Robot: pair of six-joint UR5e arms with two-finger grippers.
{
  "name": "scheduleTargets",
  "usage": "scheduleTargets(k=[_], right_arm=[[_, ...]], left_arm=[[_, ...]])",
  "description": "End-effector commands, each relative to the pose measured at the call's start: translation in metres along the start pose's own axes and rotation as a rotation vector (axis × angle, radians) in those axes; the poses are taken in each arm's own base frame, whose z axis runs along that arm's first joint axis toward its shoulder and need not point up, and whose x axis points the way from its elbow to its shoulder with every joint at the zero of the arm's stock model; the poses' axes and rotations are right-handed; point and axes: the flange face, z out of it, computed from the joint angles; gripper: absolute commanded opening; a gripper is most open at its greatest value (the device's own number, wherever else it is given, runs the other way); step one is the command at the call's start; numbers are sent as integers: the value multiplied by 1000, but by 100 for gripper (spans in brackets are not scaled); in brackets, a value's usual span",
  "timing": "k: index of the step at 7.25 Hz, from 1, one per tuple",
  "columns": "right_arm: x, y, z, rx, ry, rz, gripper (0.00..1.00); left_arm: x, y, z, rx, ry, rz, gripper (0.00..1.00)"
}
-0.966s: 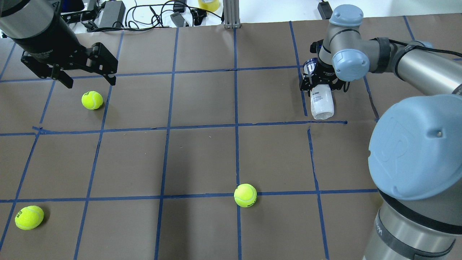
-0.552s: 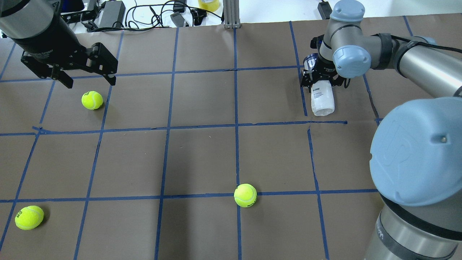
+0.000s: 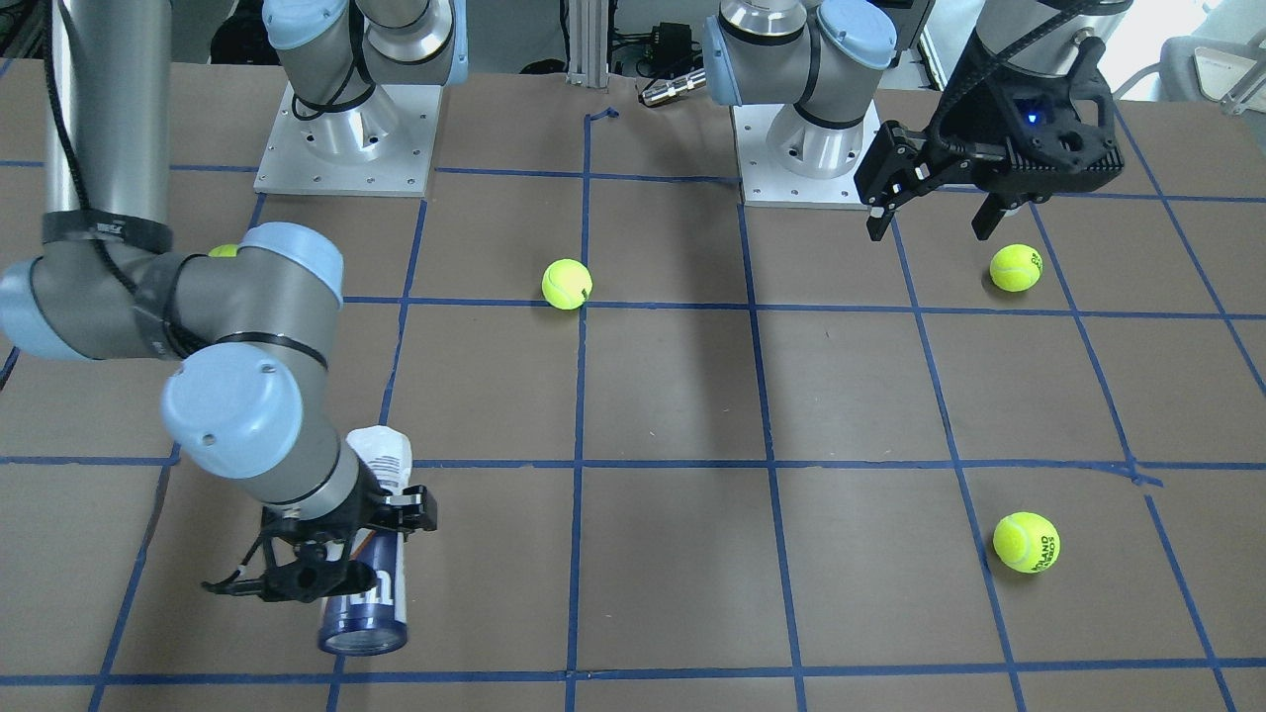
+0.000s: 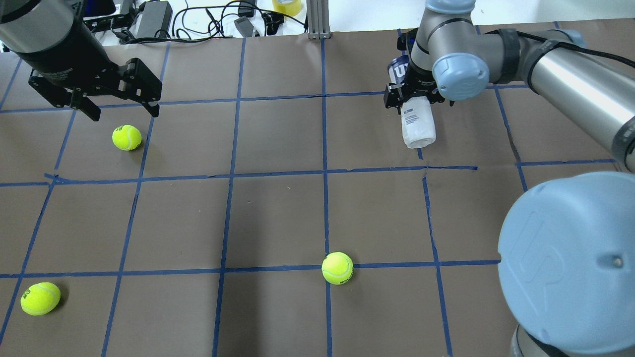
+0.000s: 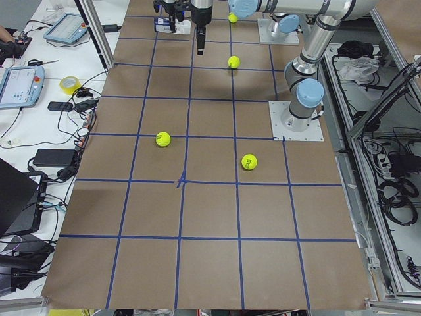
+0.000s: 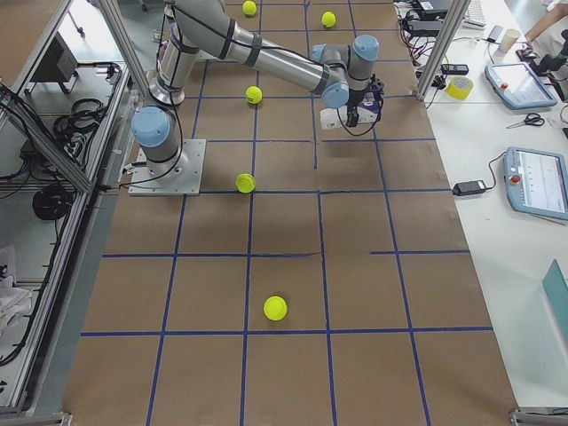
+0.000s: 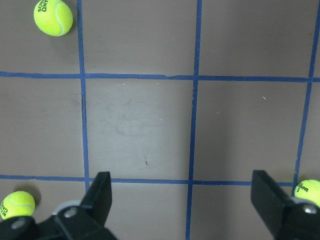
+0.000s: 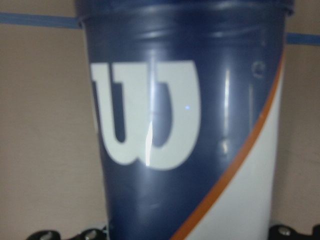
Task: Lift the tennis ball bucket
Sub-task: 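Lift the can with the right gripper and carry it toward the left arm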
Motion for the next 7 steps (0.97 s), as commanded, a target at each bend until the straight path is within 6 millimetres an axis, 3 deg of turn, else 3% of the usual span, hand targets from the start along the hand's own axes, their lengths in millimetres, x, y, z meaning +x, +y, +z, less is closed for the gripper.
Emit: scheduleTargets(k=[1,4,5,7], right_arm=[[-98,3,-26,62,-24,-78,62],[-170,26,-26,61,-28,-24,67],[-192,33,-22,61,-20,-80,67],[-204,39,-15,68,-15,-195,73]], left_arm=[[-1,0,-1,3,0,-1,100],[-13,-1,-1,-9,-93,79,100],[-29,-4,-1,-9,-87,83,100],[-74,-11,-4,10,-13,4,100]])
